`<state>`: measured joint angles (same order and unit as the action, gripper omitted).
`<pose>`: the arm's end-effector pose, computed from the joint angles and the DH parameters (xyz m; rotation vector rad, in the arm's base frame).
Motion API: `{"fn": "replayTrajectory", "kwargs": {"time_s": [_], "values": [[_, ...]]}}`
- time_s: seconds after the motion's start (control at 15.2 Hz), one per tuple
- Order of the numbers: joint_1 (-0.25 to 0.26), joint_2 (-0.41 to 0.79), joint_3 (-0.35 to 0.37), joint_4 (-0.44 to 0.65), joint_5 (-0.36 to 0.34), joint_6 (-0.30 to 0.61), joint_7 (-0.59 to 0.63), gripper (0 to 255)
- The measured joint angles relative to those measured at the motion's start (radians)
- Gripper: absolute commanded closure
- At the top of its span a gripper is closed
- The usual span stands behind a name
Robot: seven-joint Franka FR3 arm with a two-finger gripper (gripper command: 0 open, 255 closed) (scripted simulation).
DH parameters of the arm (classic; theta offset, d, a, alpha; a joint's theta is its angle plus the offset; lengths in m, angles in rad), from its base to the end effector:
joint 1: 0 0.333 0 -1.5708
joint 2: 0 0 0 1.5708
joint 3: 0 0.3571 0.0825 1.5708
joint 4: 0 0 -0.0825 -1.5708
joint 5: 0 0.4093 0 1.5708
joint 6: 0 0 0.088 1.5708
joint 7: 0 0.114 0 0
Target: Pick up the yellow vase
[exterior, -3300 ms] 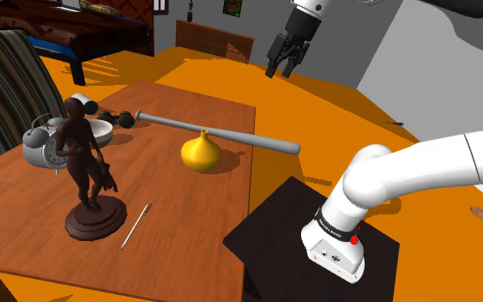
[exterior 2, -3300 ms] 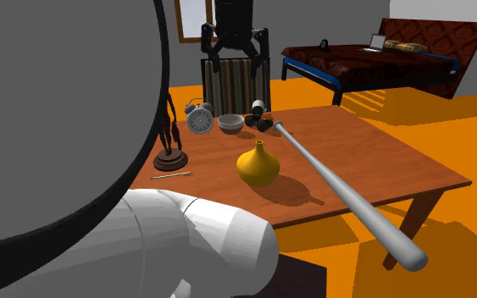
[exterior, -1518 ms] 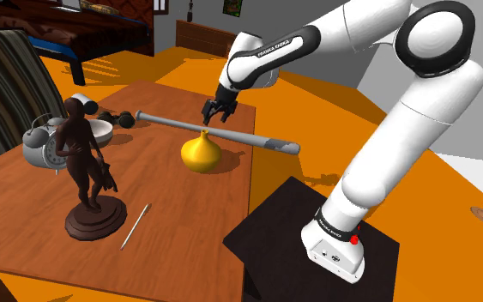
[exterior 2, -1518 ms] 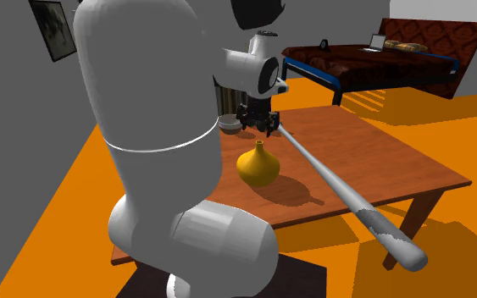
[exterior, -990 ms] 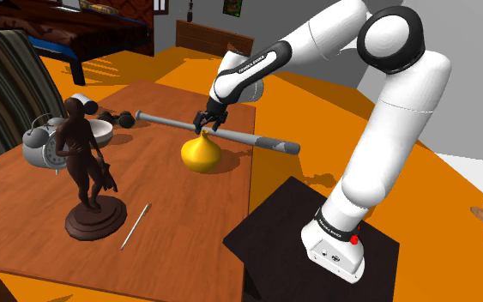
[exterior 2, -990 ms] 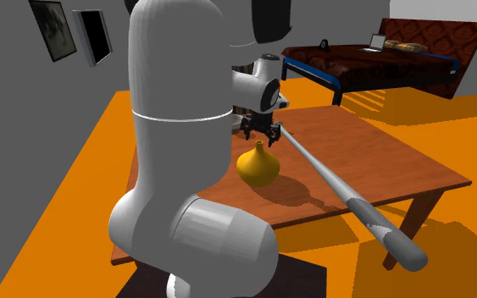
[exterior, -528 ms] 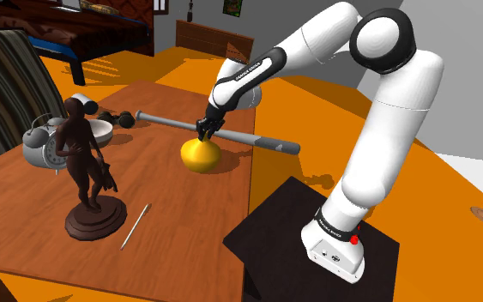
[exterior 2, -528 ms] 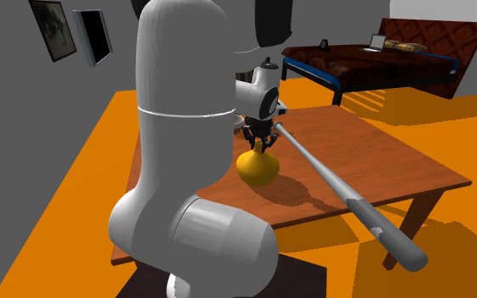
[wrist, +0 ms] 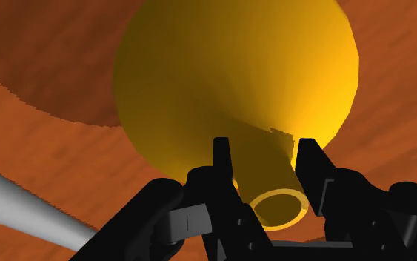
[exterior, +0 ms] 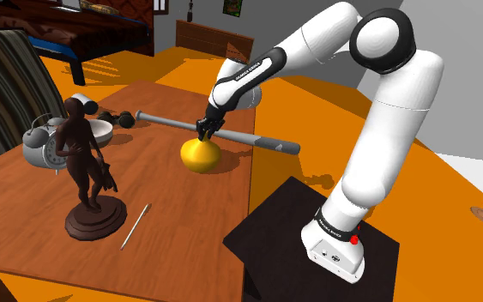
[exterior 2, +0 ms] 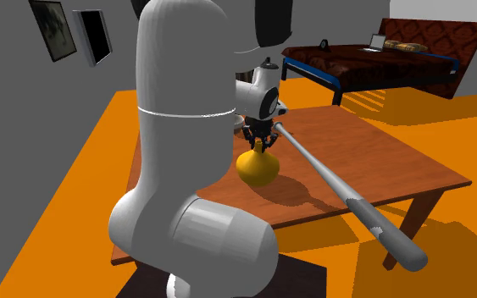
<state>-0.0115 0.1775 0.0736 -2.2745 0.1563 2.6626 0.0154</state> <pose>0.5771 0.0315 0.3136 -3.0157 0.1313 -0.3119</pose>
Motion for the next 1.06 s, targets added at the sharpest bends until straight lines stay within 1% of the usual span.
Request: {"fn": "replayTrajectory", "kwargs": {"time_s": [1.06], "values": [[-0.002,-0.132,-0.007,0.052,-0.021,-0.186,0.027,255]]}}
